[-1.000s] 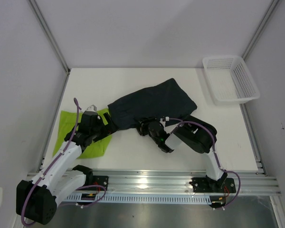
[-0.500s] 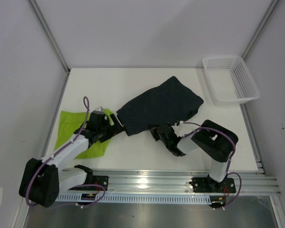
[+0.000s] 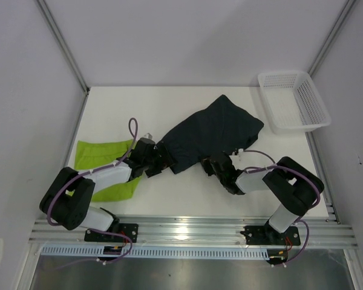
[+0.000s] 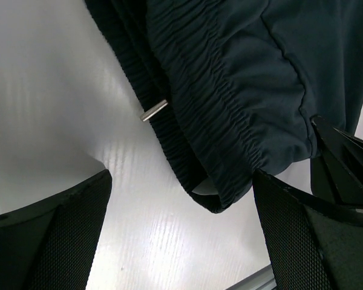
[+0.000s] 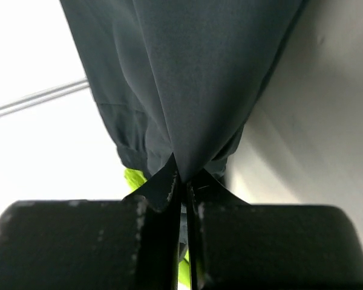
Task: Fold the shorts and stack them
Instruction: Fold the shorts
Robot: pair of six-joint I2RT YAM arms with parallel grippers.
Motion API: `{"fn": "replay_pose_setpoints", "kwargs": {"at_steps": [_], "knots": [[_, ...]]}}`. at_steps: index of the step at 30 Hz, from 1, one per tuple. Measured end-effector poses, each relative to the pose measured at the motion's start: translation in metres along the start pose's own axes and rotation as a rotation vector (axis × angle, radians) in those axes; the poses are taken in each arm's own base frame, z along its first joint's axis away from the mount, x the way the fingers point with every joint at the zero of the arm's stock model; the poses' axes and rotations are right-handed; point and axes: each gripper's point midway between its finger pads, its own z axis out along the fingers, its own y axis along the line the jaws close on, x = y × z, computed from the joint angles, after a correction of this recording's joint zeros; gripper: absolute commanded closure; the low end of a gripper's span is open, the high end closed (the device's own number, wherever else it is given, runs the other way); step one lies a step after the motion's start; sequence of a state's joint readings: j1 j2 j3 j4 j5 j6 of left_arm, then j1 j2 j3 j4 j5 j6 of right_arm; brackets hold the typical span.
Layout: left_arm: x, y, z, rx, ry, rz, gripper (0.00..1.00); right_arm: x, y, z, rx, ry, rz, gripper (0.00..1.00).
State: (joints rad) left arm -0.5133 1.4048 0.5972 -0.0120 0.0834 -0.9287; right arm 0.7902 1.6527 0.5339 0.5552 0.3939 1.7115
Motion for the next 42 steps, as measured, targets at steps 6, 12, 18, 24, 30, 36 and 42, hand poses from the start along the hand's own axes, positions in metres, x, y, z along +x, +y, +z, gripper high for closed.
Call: {"fn": "replay_pose_setpoints", "kwargs": {"at_steps": [6,12,18,24,30,36,42], "knots": [[0.001,-0.008,0.007,0.047,-0.020,-0.002,0.01,0.010,-0.004,0.001,0.078,0.091,-0.108,0.20],[-0.001,-0.008,0.007,0.045,-0.037,-0.001,0.01,0.030,0.005,-0.021,0.090,0.160,-0.307,0.11],[-0.002,-0.006,0.000,0.031,-0.042,-0.002,0.01,0.037,0.000,-0.032,0.100,0.190,-0.360,0.12],[-0.036,-0.026,-0.041,0.110,-0.182,-0.011,0.01,0.070,-0.029,-0.043,0.115,0.256,-0.354,0.14],[-0.061,-0.019,-0.073,0.108,-0.280,-0.027,0.01,0.090,-0.016,-0.027,0.044,0.275,-0.296,0.15],[-0.066,-0.004,-0.082,0.063,-0.300,-0.017,0.01,0.101,-0.006,-0.010,-0.011,0.272,-0.233,0.23],[-0.065,0.016,-0.078,0.014,-0.294,-0.020,0.01,0.114,-0.005,0.008,0.004,0.279,-0.201,0.61]]}}
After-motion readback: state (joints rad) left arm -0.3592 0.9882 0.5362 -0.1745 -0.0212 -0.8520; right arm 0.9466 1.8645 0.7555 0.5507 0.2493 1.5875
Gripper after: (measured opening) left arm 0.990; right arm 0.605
